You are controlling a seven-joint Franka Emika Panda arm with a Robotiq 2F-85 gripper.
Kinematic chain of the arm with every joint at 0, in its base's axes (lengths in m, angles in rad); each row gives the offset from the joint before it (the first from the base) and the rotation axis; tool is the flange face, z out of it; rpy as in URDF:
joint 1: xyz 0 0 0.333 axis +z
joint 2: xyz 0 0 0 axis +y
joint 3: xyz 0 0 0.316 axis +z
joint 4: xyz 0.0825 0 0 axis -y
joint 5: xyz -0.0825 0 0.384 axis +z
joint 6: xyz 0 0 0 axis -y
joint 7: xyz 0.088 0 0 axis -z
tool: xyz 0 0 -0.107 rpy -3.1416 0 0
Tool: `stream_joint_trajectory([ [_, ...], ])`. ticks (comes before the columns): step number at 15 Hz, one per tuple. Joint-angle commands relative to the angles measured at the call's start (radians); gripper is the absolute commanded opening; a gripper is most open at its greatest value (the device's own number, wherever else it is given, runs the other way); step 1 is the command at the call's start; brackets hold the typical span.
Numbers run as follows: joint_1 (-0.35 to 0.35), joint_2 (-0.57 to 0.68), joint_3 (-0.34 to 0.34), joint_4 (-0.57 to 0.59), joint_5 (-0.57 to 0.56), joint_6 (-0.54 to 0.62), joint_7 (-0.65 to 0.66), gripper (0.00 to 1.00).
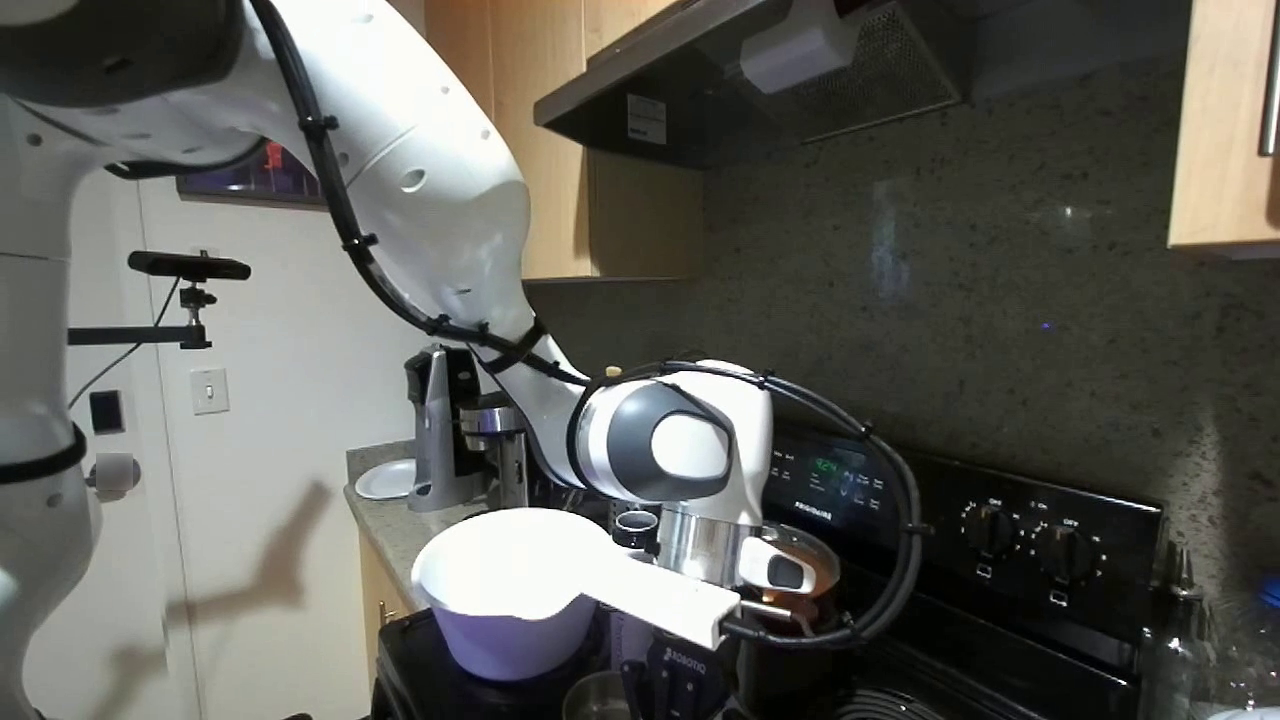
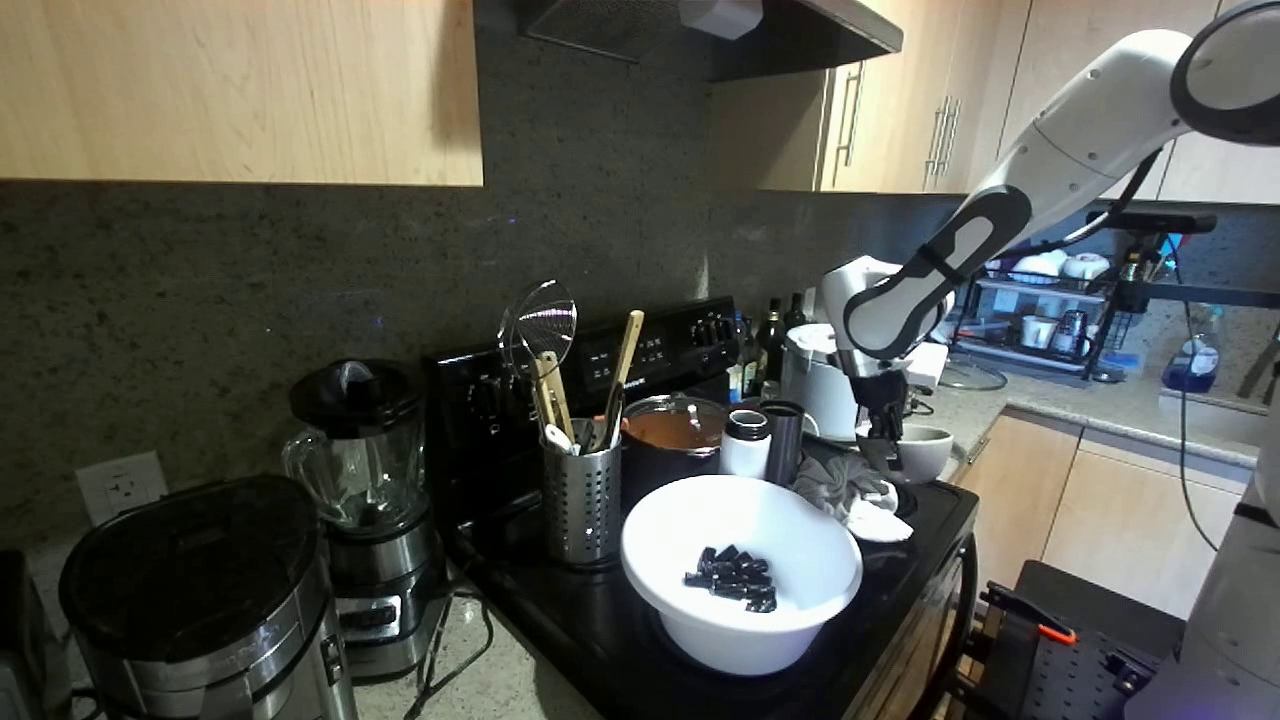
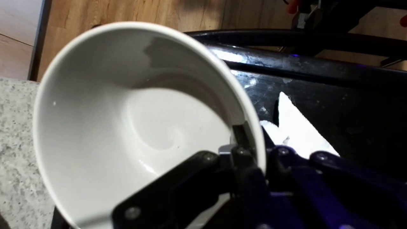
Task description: Put the bowl on the right plate of the stove
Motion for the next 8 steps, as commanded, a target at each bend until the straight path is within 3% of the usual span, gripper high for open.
stream_joint_trajectory([
  [1,0.006,-0.025,-0.009,-0.047,-0.039,0.105,0.033,0.03],
  [8,0.005,0.030,-0.039,-0.056,-0.139,0.264,0.094,0.03],
])
